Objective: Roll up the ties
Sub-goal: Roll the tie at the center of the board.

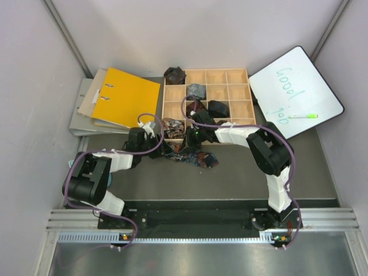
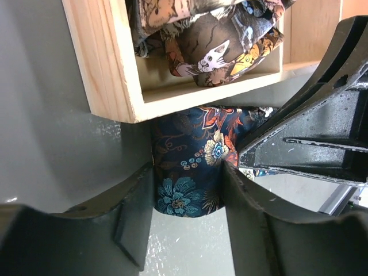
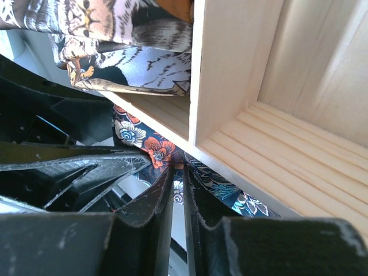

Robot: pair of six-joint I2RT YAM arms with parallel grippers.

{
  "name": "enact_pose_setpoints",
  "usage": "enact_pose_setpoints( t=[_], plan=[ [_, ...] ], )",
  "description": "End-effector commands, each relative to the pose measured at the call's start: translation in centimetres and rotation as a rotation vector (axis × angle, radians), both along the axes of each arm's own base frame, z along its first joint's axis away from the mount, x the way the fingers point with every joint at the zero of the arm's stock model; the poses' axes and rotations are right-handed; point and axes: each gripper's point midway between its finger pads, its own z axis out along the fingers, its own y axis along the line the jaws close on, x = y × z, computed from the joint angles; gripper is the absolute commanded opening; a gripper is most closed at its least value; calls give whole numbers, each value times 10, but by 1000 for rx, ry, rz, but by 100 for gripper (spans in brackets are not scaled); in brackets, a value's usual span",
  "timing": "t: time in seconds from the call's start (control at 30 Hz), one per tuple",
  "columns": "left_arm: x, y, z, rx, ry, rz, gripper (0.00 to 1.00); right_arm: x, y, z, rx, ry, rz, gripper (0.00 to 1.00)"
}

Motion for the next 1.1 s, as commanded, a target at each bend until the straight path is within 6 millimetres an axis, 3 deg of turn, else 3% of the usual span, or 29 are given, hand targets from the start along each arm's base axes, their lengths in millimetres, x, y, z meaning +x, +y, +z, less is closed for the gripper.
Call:
enact_pose_setpoints(
  t=[0.0, 0.17, 0.2, 0.27, 0.3, 0.37, 0.4, 0.43, 0.5, 0.67, 0.7, 0.73, 0.77, 0.9, 0.97, 1.0, 1.07],
  plan=[
    [-10, -11, -1, -45, 7, -49, 46, 0, -9, -3, -21, -4, -2, 13],
    [-8, -17, 20, 28, -31, -49, 38, 6, -19, 10, -15, -20, -25, 14],
    [-11, -6, 11, 112, 17, -3, 38, 8, -21, 18, -8, -33, -30, 15],
    [-5, -9, 22, 170, 1, 5, 36, 7, -28, 23, -15, -35, -37, 16],
    [-14, -1, 14, 232, 60, 19, 35, 8, -31, 32, -7, -51, -45, 16],
    [-5, 7, 19, 393, 25, 75, 32, 5, -38, 34, -23, -52, -53, 17],
    [-17, 7, 16, 478, 46, 63, 32, 5, -41, 42, -15, -66, -62, 18],
    [-7, 10, 23, 535, 22, 99, 32, 1, -47, 39, -27, -61, -67, 18],
    [-10, 3, 26, 575, 19, 88, 32, 1, -56, 41, -32, -62, -88, 19],
    [-9, 9, 38, 765, -13, 148, 32, -6, -94, 39, -63, -52, -170, 20],
    [-7, 0, 46, 778, -40, 142, 32, -7, -100, 40, -64, -52, -184, 22],
    [-8, 0, 43, 817, -36, 141, 32, -9, -112, 32, -80, -37, -206, 22],
    [-8, 8, 46, 881, -43, 163, 32, -10, -118, 38, -71, -47, -216, 23],
    [-6, -3, 57, 1013, -105, 159, 32, -15, -143, 37, -79, -46, -266, 23],
    [-7, -6, 53, 1093, -113, 161, 32, -18, -157, 34, -90, -36, -295, 23],
    [-7, -8, 64, 1153, -152, 166, 31, -18, -160, 39, -83, -48, -306, 23],
    [-8, -13, 59, 1239, -170, 165, 31, -22, -174, 33, -107, -32, -345, 23]
  ],
)
